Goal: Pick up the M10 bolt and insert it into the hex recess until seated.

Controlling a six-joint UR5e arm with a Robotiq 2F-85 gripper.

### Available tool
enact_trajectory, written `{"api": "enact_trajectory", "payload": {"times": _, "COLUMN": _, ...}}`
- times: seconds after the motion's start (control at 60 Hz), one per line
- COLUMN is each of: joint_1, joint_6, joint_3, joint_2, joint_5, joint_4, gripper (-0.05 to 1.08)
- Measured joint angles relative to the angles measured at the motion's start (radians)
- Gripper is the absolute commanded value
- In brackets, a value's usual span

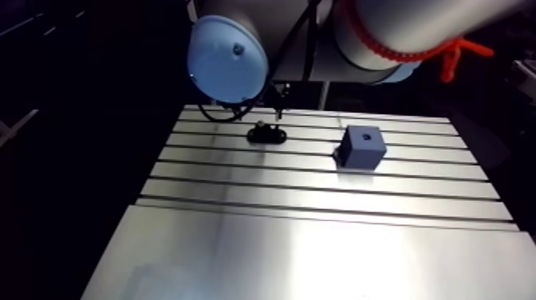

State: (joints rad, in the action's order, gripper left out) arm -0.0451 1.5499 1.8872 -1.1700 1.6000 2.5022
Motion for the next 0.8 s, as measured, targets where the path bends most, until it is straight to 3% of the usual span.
{"api": "enact_trajectory", "payload": {"times": 0.3, "joint_1": 0.003, "joint_6": -0.01, "joint_3": -0.005, "joint_2": 0.024, "joint_5": 0.0, "joint_4": 0.011, "gripper": 0.31}}
{"api": "enact_trajectory", "payload": {"times": 0.8, "joint_1": 0.004, "joint_6": -0.014, "joint_3": -0.02, "joint_2": 0.05, "joint_5": -0.001, "joint_4": 0.023, "gripper": 0.41}}
